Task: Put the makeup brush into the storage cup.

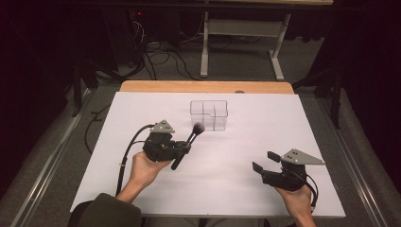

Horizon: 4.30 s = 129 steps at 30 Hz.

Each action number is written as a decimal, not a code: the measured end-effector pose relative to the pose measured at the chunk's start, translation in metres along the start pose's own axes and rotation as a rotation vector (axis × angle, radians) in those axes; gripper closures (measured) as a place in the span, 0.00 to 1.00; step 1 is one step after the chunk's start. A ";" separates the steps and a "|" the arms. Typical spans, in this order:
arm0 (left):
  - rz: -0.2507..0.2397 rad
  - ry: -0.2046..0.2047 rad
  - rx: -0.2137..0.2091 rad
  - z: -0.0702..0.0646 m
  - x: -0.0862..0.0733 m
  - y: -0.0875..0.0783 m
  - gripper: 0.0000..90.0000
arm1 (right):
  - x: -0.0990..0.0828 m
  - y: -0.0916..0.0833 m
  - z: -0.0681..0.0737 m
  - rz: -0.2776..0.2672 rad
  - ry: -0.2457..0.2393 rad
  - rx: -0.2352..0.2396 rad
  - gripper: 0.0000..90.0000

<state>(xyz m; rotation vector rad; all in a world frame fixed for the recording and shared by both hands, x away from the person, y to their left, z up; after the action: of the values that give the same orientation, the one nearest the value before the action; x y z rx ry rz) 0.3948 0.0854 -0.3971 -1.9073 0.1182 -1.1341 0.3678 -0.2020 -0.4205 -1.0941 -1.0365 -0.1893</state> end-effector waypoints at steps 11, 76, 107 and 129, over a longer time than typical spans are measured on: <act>-0.005 0.048 -0.017 -0.017 0.003 0.006 0.81 | 0.008 0.006 0.022 0.001 -0.046 0.049 0.42; -0.025 0.210 -0.108 -0.069 0.006 0.027 0.81 | 0.039 0.030 0.075 -0.004 -0.029 0.334 0.55; -0.019 0.255 -0.101 -0.079 0.005 0.038 0.81 | 0.045 0.032 0.085 -0.020 0.052 0.487 0.67; -0.021 0.259 -0.102 -0.083 0.005 0.041 0.81 | 0.046 0.032 0.088 -0.028 0.051 0.498 0.75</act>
<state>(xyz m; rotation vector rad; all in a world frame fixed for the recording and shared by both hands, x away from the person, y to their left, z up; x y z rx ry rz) 0.3500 0.0053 -0.4080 -1.8447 0.3046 -1.4099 0.3593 -0.0999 -0.3998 -0.6206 -0.9844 0.0214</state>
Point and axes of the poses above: each handheld gripper's, and its own axes: y roughly forward along the jaws, x roughly out of its top, z roughly to its left, the point moved 8 cm from there along y, roughly forward along the jaws, and after that the axes turned 9 degrees about z, right-handed, at the moved point
